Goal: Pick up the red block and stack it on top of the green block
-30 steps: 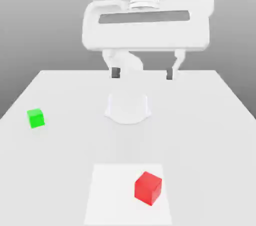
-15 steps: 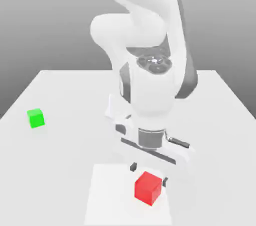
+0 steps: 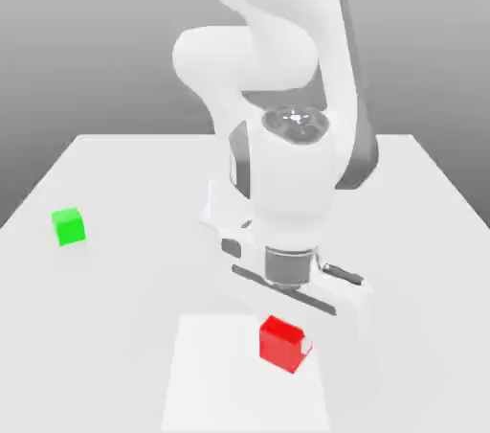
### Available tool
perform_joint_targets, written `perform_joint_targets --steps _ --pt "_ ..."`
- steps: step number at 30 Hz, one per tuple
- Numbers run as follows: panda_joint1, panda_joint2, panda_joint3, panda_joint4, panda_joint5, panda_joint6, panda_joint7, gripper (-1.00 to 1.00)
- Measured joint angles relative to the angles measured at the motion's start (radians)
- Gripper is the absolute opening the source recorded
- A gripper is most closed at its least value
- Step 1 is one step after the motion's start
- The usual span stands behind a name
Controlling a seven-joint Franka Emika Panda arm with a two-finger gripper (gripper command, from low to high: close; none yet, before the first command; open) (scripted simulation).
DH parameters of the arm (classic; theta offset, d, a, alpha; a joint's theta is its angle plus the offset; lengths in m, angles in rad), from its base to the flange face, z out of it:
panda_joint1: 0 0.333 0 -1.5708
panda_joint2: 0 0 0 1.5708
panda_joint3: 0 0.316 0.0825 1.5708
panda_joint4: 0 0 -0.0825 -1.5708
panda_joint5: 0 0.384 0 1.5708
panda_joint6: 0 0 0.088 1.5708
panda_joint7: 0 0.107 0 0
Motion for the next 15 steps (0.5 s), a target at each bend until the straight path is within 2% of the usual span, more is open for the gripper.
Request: perform_joint_targets --steps 10,15 --pt "-0.455 -0.137 -0.214 -0.082 -0.081 -0.047 0.421 -1.00" --pt "-0.636 -0.199 -0.309 -0.123 -0.101 -0.064 0.617 -1.00"
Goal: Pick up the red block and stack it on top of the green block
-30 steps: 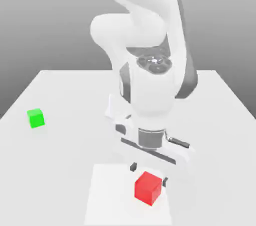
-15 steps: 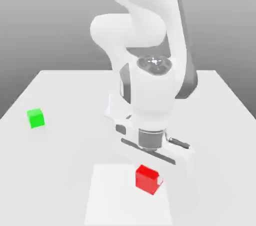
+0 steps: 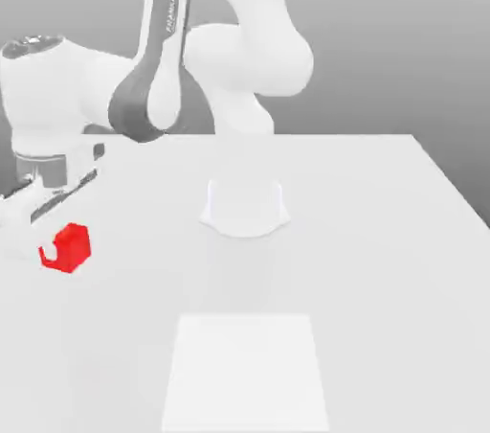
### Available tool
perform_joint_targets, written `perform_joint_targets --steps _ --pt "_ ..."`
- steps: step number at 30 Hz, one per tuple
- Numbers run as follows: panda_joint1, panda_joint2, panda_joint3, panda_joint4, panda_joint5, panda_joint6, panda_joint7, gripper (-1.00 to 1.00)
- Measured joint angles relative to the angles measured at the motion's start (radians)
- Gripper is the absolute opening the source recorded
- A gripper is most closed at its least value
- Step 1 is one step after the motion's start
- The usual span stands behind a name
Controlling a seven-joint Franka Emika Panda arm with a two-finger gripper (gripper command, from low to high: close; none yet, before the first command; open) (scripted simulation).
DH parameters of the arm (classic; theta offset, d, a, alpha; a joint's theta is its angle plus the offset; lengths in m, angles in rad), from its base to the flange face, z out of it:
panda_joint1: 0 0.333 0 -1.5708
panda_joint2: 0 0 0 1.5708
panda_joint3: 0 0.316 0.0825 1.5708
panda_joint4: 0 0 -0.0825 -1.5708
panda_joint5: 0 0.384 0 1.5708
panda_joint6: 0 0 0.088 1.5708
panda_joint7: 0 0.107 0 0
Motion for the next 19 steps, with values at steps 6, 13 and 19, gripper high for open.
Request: perform_joint_targets --steps 6,13,19 --pt "-0.202 -0.066 -0.127 -0.048 -0.016 -0.016 0.209 -1.00" --pt "-0.289 0.055 -0.218 -0.066 0.109 0.115 0.246 -1.00" --pt "-0.287 0.158 -0.187 -0.063 0.236 0.208 0.158 1.00"
